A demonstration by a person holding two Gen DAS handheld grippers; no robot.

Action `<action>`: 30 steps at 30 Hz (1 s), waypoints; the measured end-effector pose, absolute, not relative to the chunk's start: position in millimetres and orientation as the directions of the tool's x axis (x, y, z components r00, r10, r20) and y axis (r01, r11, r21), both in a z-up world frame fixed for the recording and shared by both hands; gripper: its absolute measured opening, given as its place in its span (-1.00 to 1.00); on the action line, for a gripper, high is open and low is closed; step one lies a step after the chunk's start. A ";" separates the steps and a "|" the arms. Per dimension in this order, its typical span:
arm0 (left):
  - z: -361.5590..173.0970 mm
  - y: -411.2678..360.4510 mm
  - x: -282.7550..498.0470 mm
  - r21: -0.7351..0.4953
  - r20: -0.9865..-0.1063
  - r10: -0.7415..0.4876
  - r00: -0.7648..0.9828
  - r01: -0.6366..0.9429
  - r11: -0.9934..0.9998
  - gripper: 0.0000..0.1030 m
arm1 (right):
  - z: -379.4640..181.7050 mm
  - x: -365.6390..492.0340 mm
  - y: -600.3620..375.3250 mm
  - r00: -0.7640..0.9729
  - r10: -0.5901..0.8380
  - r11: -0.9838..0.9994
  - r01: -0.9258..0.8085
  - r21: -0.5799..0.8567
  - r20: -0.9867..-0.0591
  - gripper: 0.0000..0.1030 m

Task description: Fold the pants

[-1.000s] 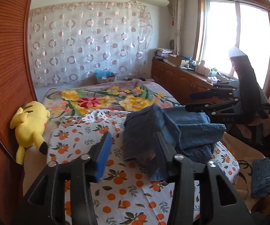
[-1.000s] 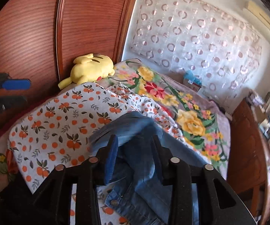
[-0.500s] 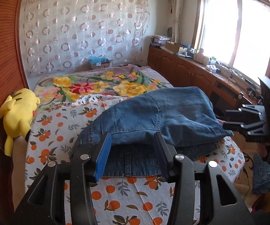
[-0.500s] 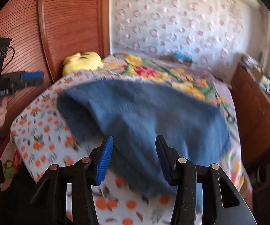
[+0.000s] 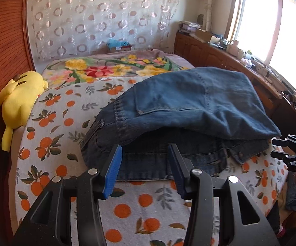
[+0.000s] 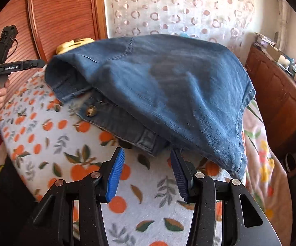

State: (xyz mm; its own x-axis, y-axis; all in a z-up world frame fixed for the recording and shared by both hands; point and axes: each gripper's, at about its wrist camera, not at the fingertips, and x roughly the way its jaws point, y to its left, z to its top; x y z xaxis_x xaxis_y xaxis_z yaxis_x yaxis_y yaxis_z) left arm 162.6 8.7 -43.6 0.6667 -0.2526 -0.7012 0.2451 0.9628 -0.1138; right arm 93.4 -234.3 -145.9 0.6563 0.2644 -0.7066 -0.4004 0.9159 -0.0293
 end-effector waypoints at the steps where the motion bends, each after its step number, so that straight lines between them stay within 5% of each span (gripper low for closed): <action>1: -46.8 11.6 165.8 -0.112 -0.705 -0.246 0.665 0.239 0.965 -0.07 | -147.6 94.7 -234.2 0.658 0.259 0.918 -0.396 -0.032 -0.707 -0.05; 6: -56.5 22.8 180.1 -0.098 -0.725 -0.223 0.651 0.223 0.970 -0.07 | -142.1 96.7 -230.7 0.671 0.247 0.921 -0.387 -0.047 -0.699 -0.17; 8: -61.0 24.4 186.0 -0.096 -0.738 -0.224 0.636 0.230 0.968 -0.07 | -143.2 98.5 -227.9 0.677 0.239 0.920 -0.386 -0.060 -0.696 -0.66; 10: -63.7 24.0 189.2 -0.077 -0.748 -0.209 0.631 0.230 0.970 -0.07 | -141.9 98.8 -225.5 0.695 0.237 0.921 -0.384 -0.071 -0.679 -0.77; 21: -55.0 43.4 166.0 -0.027 -0.708 -0.149 0.690 0.184 0.982 -0.06 | -85.5 85.7 -230.5 0.820 0.262 0.940 -0.337 -0.059 -0.509 -0.79; 30: -80.6 40.8 206.4 -0.027 -0.782 -0.145 0.607 0.200 0.979 -0.06 | -93.2 85.0 -225.8 0.814 0.249 0.940 -0.334 -0.072 -0.525 -0.79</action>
State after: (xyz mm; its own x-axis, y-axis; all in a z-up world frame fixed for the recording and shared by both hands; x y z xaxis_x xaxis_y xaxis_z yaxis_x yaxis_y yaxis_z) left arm 206.4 40.8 -80.6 0.6066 -0.1454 -0.7816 0.1998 0.9795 -0.0272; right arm 85.0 -225.8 -93.2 0.8140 0.2491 -0.5248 -0.3343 0.9397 -0.0724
